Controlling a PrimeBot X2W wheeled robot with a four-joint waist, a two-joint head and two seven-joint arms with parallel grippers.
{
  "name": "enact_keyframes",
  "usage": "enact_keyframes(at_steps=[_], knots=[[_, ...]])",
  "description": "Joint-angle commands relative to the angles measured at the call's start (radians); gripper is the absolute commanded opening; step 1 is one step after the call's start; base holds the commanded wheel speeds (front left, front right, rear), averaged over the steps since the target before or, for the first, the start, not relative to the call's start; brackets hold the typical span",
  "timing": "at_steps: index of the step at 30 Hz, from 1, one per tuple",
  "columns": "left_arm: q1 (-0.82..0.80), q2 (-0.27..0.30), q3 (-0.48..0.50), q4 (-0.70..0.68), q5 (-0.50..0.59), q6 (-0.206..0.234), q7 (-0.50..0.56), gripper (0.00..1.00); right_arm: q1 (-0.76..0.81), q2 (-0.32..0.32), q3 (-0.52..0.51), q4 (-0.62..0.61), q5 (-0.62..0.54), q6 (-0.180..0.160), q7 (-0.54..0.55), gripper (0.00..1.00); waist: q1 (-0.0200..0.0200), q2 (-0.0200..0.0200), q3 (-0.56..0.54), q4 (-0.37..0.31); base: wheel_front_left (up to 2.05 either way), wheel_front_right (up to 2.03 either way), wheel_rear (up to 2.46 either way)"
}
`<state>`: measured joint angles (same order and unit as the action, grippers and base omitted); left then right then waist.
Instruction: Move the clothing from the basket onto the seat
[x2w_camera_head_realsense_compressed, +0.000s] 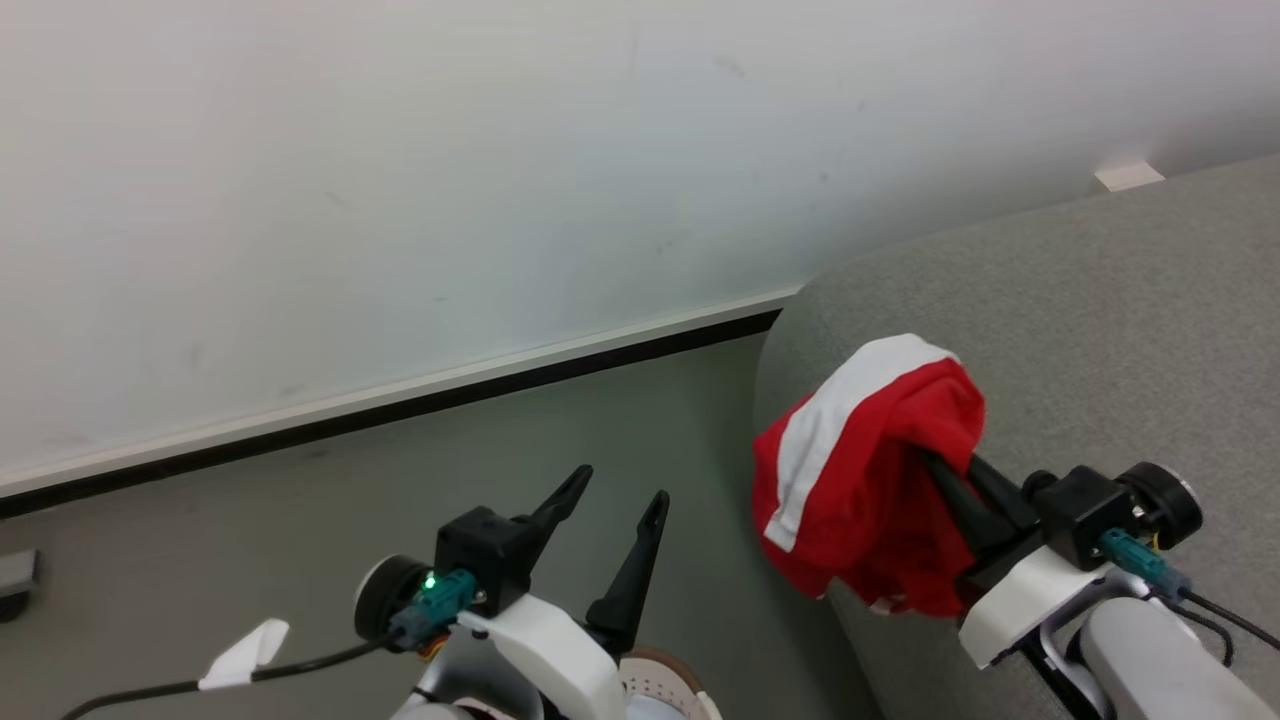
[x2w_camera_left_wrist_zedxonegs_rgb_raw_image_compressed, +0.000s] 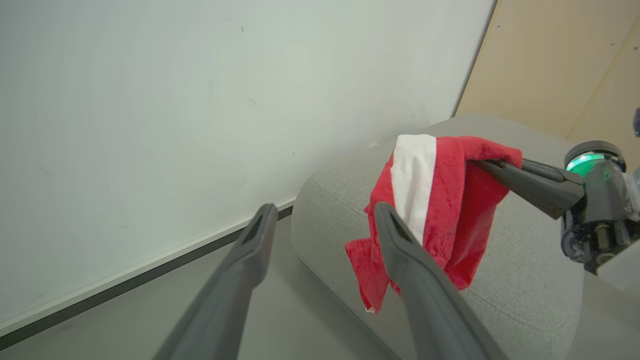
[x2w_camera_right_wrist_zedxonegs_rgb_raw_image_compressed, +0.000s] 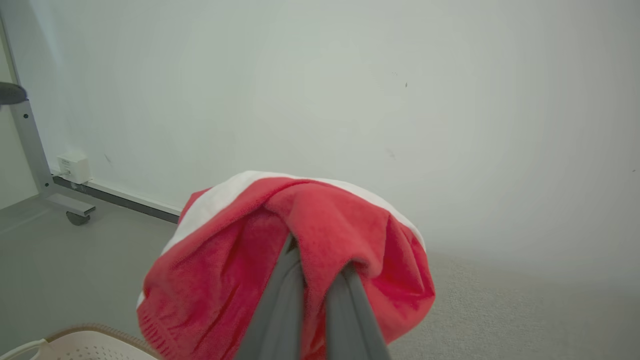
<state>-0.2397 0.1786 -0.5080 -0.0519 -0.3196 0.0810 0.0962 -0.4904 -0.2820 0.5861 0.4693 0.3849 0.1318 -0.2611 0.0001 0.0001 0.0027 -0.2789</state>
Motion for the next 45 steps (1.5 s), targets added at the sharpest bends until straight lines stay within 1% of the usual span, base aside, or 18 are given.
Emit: enact_keyframes(at_steps=[1,4,7,10,11,12,17,20,23,27,31,35,37,41,42,43,44,45], knots=[[0.015,0.003,-0.005,-0.004,-0.001,0.001,-0.007,1.00,0.014,-0.025,-0.028,-0.028,-0.012,-0.002,-0.003,0.00,-0.0001,-0.0001,0.023,-0.036,0.00,0.00,0.00],[0.009,0.002,-0.017,-0.010,0.009,0.000,-0.006,1.00,0.025,-0.056,-0.077,-0.069,-0.033,-0.002,-0.003,0.00,-0.0001,-0.0001,0.050,-0.051,0.00,0.00,0.00],[-0.005,0.006,-0.028,-0.019,0.014,-0.009,0.001,1.00,0.039,-0.074,-0.127,-0.109,-0.048,-0.002,-0.003,0.00,-0.0001,-0.0001,0.082,-0.060,0.00,0.00,0.00],[-0.026,0.017,-0.034,-0.035,0.025,-0.017,0.009,1.00,0.052,-0.077,-0.179,-0.143,-0.062,-0.002,-0.003,0.00,-0.0001,-0.0001,0.127,-0.059,0.00,0.00,0.00],[-0.026,0.017,-0.034,-0.035,0.025,-0.017,0.009,1.00,0.052,-0.077,-0.179,-0.143,-0.062,-0.002,-0.003,0.00,-0.0001,-0.0001,0.127,-0.059,0.00,0.00,0.00],[-0.035,0.020,-0.036,-0.039,0.030,-0.020,0.011,1.00,0.055,-0.073,-0.206,-0.154,-0.066,-0.002,-0.003,0.00,-0.0001,-0.0001,0.145,-0.056,0.00,0.00,0.00],[-0.105,0.044,-0.044,-0.078,0.049,-0.047,0.036,1.00,0.023,-0.041,-0.343,-0.210,-0.086,-0.002,-0.003,0.00,-0.0001,-0.0001,0.286,-0.029,0.00,0.00,0.00],[-0.166,0.063,-0.051,-0.099,0.071,-0.076,0.038,1.00,-0.035,-0.028,-0.457,-0.238,-0.112,-0.002,-0.003,0.00,-0.0001,-0.0001,0.389,0.001,0.00,0.00,0.00],[-0.220,0.065,-0.051,-0.110,0.081,-0.095,0.033,1.00,-0.109,-0.014,-0.576,-0.242,-0.132,-0.002,-0.002,0.00,-0.0001,-0.0001,0.485,0.038,0.00,0.00,0.00],[-0.289,0.069,-0.042,-0.105,0.093,-0.114,0.013,1.00,-0.240,-0.029,-0.697,-0.222,-0.172,-0.002,0.039,0.00,-0.0001,-0.0001,0.597,0.084,0.00,0.00,0.00],[-0.353,0.066,-0.038,-0.087,0.107,-0.126,-0.024,1.00,-0.373,-0.058,-0.824,-0.154,-0.207,-0.002,0.102,0.00,-0.0001,-0.0001,0.685,0.127,0.00,0.00,0.00],[-0.396,0.060,-0.041,-0.058,0.116,-0.138,-0.057,1.00,-0.465,-0.088,-0.969,-0.067,-0.314,-0.002,0.145,0.00,-0.0001,-0.0001,0.739,0.162,0.00,0.00,0.00],[-0.406,0.051,-0.039,-0.040,0.111,-0.137,-0.080,1.00,-0.486,-0.083,-1.063,-0.013,-0.387,-0.002,0.151,0.00,-0.0001,-0.0001,0.750,0.180,0.00,0.00,0.00],[-0.391,0.034,-0.032,0.004,0.090,-0.123,-0.120,1.00,-0.470,-0.029,-1.248,0.074,-0.518,-0.002,0.133,0.00,-0.0001,-0.0001,0.745,0.204,0.00,0.00,0.00],[-0.383,0.032,-0.032,0.016,0.084,-0.121,-0.131,1.00,-0.458,-0.013,-1.280,0.092,-0.547,-0.002,0.126,0.09,-0.0001,-0.0001,0.738,0.208,0.00,0.00,0.00],[-0.375,0.029,-0.031,0.029,0.078,-0.118,-0.140,1.00,-0.445,0.003,-1.297,0.110,-0.575,-0.002,0.121,0.37,-0.0001,-0.0001,0.729,0.210,0.00,0.00,0.00],[-0.366,0.028,-0.027,0.040,0.073,-0.114,-0.149,1.00,-0.437,0.022,-1.313,0.119,-0.589,-0.002,0.110,0.88,-0.0001,-0.0001,0.718,0.210,0.00,0.00,0.00],[-0.357,0.027,-0.021,0.049,0.072,-0.110,-0.157,1.00,-0.433,0.035,-1.333,0.124,-0.601,-0.002,0.098,1.00,-0.0001,-0.0001,0.707,0.208,0.00,0.00,0.00]])
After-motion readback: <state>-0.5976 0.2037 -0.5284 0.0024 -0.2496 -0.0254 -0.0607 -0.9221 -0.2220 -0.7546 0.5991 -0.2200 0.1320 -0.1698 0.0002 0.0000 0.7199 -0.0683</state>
